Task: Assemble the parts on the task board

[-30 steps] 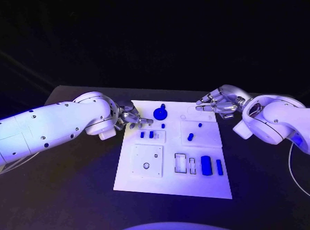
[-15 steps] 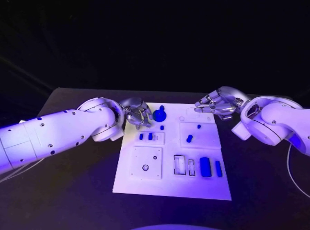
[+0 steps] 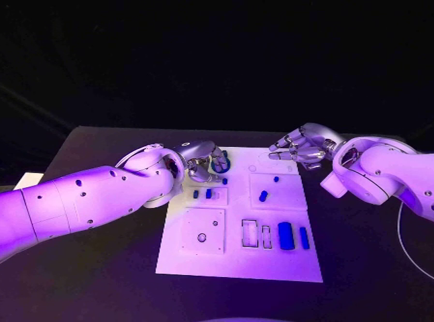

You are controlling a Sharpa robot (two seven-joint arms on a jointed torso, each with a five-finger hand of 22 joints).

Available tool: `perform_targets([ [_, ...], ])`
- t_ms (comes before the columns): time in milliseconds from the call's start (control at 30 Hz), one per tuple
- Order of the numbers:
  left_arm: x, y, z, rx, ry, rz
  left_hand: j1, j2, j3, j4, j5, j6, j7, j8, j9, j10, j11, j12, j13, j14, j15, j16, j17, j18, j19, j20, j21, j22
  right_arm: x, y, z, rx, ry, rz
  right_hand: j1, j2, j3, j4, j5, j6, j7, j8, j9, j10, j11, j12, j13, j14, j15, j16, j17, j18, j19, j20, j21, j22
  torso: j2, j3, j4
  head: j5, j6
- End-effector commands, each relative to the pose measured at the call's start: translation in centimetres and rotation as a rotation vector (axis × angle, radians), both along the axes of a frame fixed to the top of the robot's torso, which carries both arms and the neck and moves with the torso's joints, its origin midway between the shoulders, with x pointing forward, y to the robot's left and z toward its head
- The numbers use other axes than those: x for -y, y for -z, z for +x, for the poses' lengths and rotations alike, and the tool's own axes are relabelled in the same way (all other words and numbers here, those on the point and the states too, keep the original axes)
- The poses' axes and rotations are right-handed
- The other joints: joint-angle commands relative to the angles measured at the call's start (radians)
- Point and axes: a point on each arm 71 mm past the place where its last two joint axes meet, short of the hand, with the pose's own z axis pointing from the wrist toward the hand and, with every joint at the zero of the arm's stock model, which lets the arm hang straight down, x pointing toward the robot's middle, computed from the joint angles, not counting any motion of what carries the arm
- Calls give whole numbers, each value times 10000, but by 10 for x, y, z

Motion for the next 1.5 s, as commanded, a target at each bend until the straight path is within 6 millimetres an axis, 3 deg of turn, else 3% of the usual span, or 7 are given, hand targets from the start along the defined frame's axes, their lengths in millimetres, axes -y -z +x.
perform_targets([
  [33, 8, 1, -2, 692, 543, 810, -121, 22, -30, 27, -36, 201, -53, -138, -234, 58, -25, -171, -230, 256, -14, 551, 372, 89, 211, -18, 68, -16, -2, 0, 0, 40, -136, -14, -24, 101, -11, 50, 63, -47, 25, 7, -13, -67, -7, -39, -12, 638, -7, -53, 796, 65, -69, -14, -58, -1, 1, 1, -6, 11, 7],
  [200, 13, 4, -1, 661, 614, 1279, -159, 46, 10, 62, -30, 492, -109, -298, -568, 182, -67, -349, -562, 837, -57, 1808, 1312, 87, 635, -63, 218, 70, -2, 0, -1, 41, -148, -10, -24, 101, -11, 50, 63, -47, 25, 7, -13, -67, -7, -39, -12, 638, -7, -53, 796, 65, -69, -14, -58, -1, -4, 7, -3, 1, 1],
  [433, 21, 6, 0, 548, 683, 1595, -186, 51, 186, 84, -28, 833, -126, -506, -988, 517, -101, -524, -974, 1779, -97, 3974, 3221, -409, 1926, -118, 3259, 2641, -3, 0, -1, 44, -161, -4, -24, 101, -11, 50, 63, -47, 25, 7, -13, -67, -7, -39, -12, 638, -7, -53, 796, 65, -69, -14, -58, -1, -2, 1, -4, 3, -16],
  [633, 23, 10, 2, 310, 595, 2080, -233, 50, 272, 91, -31, 1058, -161, -547, -1148, 729, -138, -579, -1139, 1969, -130, 4467, 3631, -630, 2317, -144, 4602, 3813, -4, 0, -1, 42, -173, -3, -17, 107, -10, 48, 68, -46, 25, 9, -12, -66, -7, -36, -11, 640, -6, -47, 805, 65, -68, -13, -60, -1, -6, 5, 1, 10, -52],
  [900, 26, 12, 2, 164, 513, 2477, -237, 67, 317, 86, -28, 1140, -169, -562, -1205, 787, -150, -619, -1201, 2008, -140, 4543, 3660, -676, 2400, -159, 4909, 4086, -3, 0, -1, 28, -163, -14, -16, 108, -9, 48, 69, -46, 25, 9, -12, -66, -7, -35, -11, 641, -6, -46, 806, 65, -68, -13, -60, -1, -3, -9, 22, -6, -72],
  [1167, 30, 12, 5, 323, 455, 2491, -125, 173, 499, 29, -17, 1209, -151, -586, -1268, 827, -137, -680, -1278, 2004, -133, 4554, 3620, -675, 2383, -160, 4938, 4133, -3, 0, -1, 24, -175, -15, -16, 108, -9, 48, 69, -46, 25, 9, -12, -66, -7, -35, -11, 641, -6, -46, 806, 65, -68, -13, -60, -1, -2, -2, -4, 20, -74],
  [1500, 34, 13, 5, 367, 533, 2403, -137, 185, 537, 32, -22, 1215, -142, -603, -1292, 840, -130, -699, -1301, 2015, -127, 4589, 3649, -693, 2398, -157, 5036, 4224, -4, 0, -1, 17, -194, -16, -8, 115, -8, 46, 75, -43, 24, 13, -10, -61, -8, -23, -4, 641, -6, -49, 805, 65, -68, -13, -63, -3, -2, 3, 13, 9, -89],
])
